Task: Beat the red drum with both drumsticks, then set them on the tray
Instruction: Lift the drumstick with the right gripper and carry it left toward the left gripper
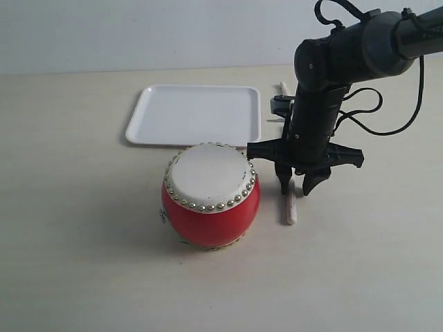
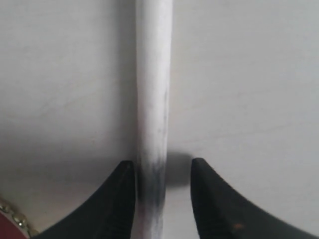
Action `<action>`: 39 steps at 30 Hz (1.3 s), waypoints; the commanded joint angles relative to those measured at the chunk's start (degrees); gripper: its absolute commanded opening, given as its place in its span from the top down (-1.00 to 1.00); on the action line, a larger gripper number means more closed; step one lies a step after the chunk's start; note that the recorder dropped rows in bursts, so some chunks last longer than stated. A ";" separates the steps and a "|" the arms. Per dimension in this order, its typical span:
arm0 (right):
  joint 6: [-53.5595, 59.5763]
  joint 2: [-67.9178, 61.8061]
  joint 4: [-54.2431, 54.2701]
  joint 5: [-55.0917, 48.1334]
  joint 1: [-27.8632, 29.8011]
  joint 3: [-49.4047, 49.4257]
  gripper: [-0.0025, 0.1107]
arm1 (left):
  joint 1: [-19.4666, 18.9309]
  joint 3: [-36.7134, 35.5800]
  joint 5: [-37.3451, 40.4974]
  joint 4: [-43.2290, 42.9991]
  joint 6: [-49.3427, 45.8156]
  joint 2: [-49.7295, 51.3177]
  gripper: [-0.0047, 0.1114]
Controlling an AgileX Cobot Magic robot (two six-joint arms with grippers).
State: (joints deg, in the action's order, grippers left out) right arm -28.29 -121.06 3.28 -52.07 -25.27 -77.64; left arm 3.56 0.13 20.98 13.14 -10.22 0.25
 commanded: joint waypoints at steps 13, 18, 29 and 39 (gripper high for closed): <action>0.59 0.09 -0.20 -0.87 -0.75 1.44 0.38 | -0.18 -0.13 -0.12 0.77 -0.02 -0.25 0.92; 0.68 0.20 -0.20 -0.87 -0.75 1.44 0.69 | -0.18 -0.13 -0.12 0.77 -0.02 -0.25 0.92; 2.79 5.97 -0.55 0.27 -0.75 1.22 0.96 | -0.18 -0.13 -0.12 0.77 -0.02 -0.25 0.92; 25.69 21.35 3.14 4.47 -0.75 -8.11 0.96 | -0.18 -0.13 -0.12 0.77 -0.02 -0.25 0.92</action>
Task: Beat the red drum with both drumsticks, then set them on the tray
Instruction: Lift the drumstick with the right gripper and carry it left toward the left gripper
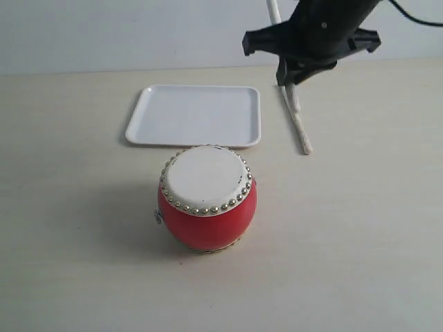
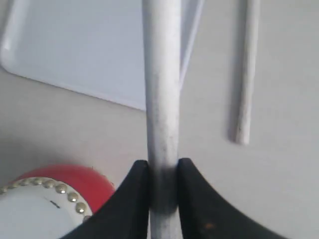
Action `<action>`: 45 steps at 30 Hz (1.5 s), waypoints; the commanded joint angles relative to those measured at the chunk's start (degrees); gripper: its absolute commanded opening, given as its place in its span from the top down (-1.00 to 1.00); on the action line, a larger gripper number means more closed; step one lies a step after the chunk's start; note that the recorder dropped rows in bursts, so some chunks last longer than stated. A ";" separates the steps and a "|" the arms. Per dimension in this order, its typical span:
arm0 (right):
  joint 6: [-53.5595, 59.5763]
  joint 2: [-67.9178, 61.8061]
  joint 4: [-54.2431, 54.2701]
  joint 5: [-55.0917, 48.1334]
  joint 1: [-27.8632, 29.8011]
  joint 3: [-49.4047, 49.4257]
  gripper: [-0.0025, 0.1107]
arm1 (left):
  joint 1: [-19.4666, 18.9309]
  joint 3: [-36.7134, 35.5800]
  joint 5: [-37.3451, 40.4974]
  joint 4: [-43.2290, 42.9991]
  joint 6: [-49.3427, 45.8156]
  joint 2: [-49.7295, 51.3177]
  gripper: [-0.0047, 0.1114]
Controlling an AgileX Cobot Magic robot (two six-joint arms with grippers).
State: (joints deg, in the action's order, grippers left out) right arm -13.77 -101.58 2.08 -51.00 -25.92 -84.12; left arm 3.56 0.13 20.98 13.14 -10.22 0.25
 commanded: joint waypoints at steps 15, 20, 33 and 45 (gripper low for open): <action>104.46 -10.52 66.48 -5.96 -0.09 0.87 0.96 | -0.18 -0.13 -6.25 -0.88 -4.52 -0.25 0.92; 111.42 -10.60 74.02 -12.46 -0.09 0.87 0.96 | -0.18 -0.13 -23.55 11.86 -0.95 -0.25 0.92; 110.91 -10.60 81.08 -17.18 -0.09 0.87 0.96 | -0.18 2.96 -54.24 7.18 18.83 1.46 0.92; 108.11 -10.60 81.86 -17.47 -0.09 0.87 0.96 | -0.18 26.97 -55.44 -16.68 26.66 42.70 0.92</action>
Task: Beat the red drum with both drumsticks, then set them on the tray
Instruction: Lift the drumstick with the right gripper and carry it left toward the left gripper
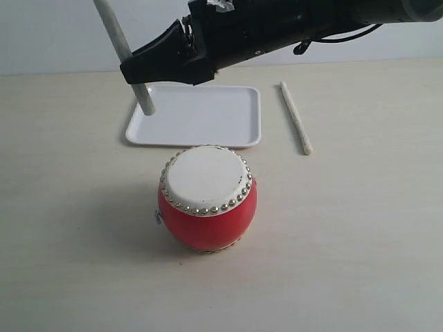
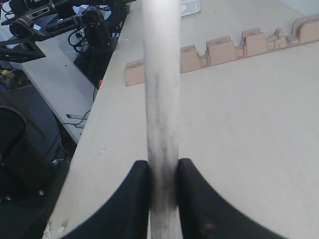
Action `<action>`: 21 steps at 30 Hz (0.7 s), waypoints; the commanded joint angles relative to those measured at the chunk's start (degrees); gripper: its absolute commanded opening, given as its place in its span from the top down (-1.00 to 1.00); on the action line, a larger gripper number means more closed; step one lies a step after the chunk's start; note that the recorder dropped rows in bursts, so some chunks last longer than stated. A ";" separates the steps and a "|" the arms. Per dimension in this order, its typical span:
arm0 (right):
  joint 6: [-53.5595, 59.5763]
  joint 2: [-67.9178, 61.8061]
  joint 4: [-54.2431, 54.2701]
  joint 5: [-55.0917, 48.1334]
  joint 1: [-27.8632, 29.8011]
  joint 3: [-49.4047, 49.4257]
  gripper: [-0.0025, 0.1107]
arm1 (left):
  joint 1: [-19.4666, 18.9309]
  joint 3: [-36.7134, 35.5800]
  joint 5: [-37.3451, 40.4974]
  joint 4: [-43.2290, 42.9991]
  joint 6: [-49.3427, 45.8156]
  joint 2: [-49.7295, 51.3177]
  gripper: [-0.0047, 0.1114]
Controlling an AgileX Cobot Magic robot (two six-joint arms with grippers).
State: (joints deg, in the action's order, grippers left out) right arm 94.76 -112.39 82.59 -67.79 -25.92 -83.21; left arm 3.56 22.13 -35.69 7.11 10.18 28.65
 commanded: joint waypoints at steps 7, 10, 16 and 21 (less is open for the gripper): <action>-0.95 0.21 1.95 2.35 -0.09 -0.03 0.96 | -0.18 17.45 -9.38 -49.89 31.52 44.25 0.92; -5.13 0.21 2.51 9.42 -0.09 -0.03 0.96 | -0.18 24.96 -11.34 -61.97 41.76 53.39 0.92; -6.60 0.21 -2.03 17.42 -0.09 -0.03 0.96 | -0.30 33.77 -16.10 -70.59 46.48 66.09 0.92; -12.65 0.21 -4.82 27.43 0.32 -0.03 0.96 | -1.52 38.05 -26.25 -75.98 51.17 72.67 0.92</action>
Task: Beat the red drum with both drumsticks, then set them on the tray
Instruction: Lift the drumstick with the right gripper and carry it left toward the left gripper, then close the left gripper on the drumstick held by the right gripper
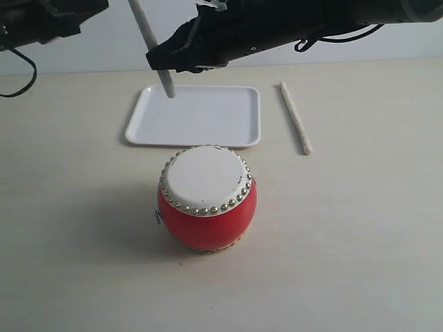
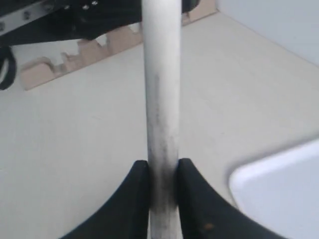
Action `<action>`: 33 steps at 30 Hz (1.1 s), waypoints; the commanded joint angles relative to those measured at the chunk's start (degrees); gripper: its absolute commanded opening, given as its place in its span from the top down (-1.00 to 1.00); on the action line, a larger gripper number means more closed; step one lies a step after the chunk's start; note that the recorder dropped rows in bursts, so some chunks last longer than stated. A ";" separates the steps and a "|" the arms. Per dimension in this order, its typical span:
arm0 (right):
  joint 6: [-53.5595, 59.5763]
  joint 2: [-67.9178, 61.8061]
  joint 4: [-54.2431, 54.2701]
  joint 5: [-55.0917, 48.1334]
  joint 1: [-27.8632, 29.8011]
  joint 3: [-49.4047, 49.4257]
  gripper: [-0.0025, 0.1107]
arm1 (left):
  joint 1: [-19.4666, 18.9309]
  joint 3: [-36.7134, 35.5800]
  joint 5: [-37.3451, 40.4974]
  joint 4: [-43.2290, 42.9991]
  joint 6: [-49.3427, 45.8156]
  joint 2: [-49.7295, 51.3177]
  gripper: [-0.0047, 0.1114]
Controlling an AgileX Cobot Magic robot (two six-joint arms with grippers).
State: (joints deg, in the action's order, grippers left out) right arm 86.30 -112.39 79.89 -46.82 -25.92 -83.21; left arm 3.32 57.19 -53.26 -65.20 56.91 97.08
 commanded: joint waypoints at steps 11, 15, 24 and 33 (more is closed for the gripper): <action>-1.84 0.21 -0.55 -0.90 3.41 -0.03 0.96 | -2.94 5.45 -16.70 -9.70 8.30 11.25 0.92; -1.84 0.21 -0.17 -0.90 3.30 -0.03 0.96 | 0.82 5.45 -16.70 -6.97 8.30 11.01 0.67; -2.19 0.15 0.81 -1.61 3.29 -0.03 0.96 | 1.88 5.45 -16.70 -3.96 11.43 11.01 -0.57; -0.47 -2.04 5.39 -6.89 3.29 -0.03 0.96 | 4.73 5.45 -16.70 -2.27 11.27 11.01 -0.52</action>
State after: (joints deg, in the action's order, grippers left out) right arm 84.81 -114.52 83.95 -52.42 -22.70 -83.21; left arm 7.86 62.12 -69.50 -68.88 67.88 108.41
